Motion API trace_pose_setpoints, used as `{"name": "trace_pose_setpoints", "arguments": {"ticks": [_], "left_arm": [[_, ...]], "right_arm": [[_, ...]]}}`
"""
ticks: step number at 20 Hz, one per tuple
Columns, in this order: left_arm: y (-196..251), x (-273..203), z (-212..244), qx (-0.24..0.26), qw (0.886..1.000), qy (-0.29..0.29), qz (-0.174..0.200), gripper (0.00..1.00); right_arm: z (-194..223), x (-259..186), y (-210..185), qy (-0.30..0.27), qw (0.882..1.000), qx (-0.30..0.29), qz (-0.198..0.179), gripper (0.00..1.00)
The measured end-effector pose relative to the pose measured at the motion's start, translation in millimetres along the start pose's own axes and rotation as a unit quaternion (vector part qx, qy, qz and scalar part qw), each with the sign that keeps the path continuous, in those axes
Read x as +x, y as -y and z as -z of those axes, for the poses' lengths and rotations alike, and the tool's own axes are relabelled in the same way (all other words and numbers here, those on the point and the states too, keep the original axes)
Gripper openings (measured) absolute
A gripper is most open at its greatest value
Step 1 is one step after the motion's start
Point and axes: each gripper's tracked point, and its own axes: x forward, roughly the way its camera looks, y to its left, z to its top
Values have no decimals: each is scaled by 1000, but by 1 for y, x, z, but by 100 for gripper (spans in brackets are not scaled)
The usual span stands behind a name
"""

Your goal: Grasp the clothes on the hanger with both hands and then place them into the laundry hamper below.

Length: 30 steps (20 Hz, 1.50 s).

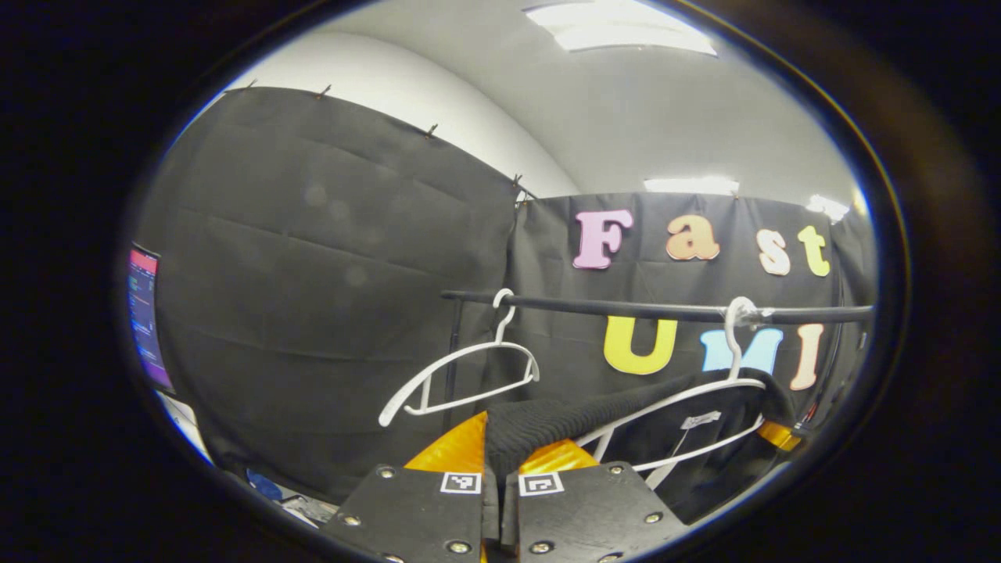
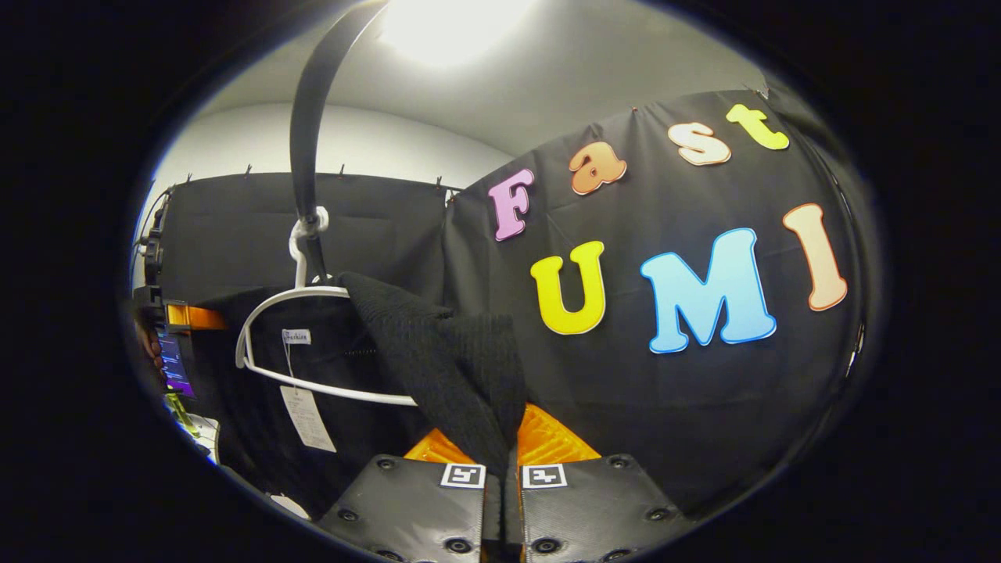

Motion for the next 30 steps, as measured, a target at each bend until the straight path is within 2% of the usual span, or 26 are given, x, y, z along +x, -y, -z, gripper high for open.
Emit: {"name": "trace_pose_setpoints", "arguments": {"ticks": [1,4,9,11,13,14,15,16,17,18,21,22,27,30], "left_arm": [[-2,1,1,3,1000,0,0,2],[-3,-2,3,8,1000,2,-1,2],[-6,2,19,-18,1000,-15,0,2],[-5,1,24,-21,1000,-17,0,3],[-5,1,22,-17,1000,-12,1,2],[-5,1,20,-14,1000,-12,2,2],[-5,1,19,-11,1000,-10,3,2],[-5,-1,17,-10,1000,-8,6,2],[-6,-1,15,-10,1000,-7,9,2],[-6,-2,13,-11,1000,-5,12,2],[-5,1,7,-2,1000,-1,19,2],[-5,2,4,0,1000,1,21,3],[-5,11,-1,24,999,-5,34,2],[-8,14,-7,37,999,-5,39,2]], "right_arm": [[2,-5,-3,-1,1000,-6,-4,0],[8,-18,-14,1,1000,-24,-5,6],[13,-27,-25,-2,999,-35,-10,6],[18,-32,-31,-9,999,-36,-17,10],[15,-38,-34,-4,999,-39,-13,9],[17,-38,-34,-7,999,-40,-17,1],[20,-36,-37,-16,999,-41,-19,5],[19,-36,-34,-15,999,-44,-10,2],[11,-36,-26,-5,999,-47,6,5],[4,-34,-20,4,999,-47,22,1],[-16,-26,-5,37,995,-66,61,1],[-21,-22,0,50,993,-79,72,4],[-26,3,14,94,976,-160,117,4],[-29,20,20,113,961,-212,136,4]]}}
